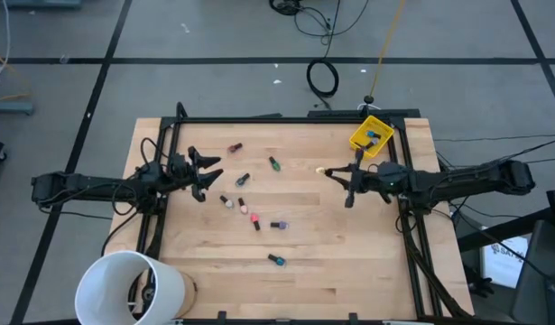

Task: Pick & Place Nail Polish
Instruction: Put the yellow nail polish bottle into the yellow bin

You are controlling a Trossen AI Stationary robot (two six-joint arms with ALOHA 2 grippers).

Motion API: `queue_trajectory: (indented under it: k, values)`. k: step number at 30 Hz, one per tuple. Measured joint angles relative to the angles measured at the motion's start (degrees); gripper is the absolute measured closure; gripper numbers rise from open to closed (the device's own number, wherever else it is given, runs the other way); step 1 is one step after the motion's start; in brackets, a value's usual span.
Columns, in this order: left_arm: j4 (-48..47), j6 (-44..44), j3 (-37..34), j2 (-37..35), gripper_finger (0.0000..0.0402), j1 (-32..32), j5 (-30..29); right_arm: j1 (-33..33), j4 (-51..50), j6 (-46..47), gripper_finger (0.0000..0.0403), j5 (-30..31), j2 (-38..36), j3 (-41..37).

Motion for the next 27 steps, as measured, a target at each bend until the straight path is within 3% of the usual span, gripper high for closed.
queue_trajectory:
  k: [7,14,22,27]
  values:
    - [0.0,-0.01,0.0,0.0,0.0192,0.0,-0.01,3.34,-0.8,-6.46,0.0353,15.96,9.28,3.7]
    - [-0.01,-0.03,0.0,0.0,0.0192,0.0,-0.01,3.36,3.36,-14.79,0.0353,31.31,12.45,4.95]
    - [-0.02,-0.05,0.0,0.0,0.0192,0.0,-0.02,0.4,8.68,-18.81,0.0353,32.5,12.78,5.0]
    - [-0.02,-0.05,0.02,0.0,0.0192,0.0,-0.01,0.37,8.54,-14.65,0.0353,32.0,12.8,5.0]
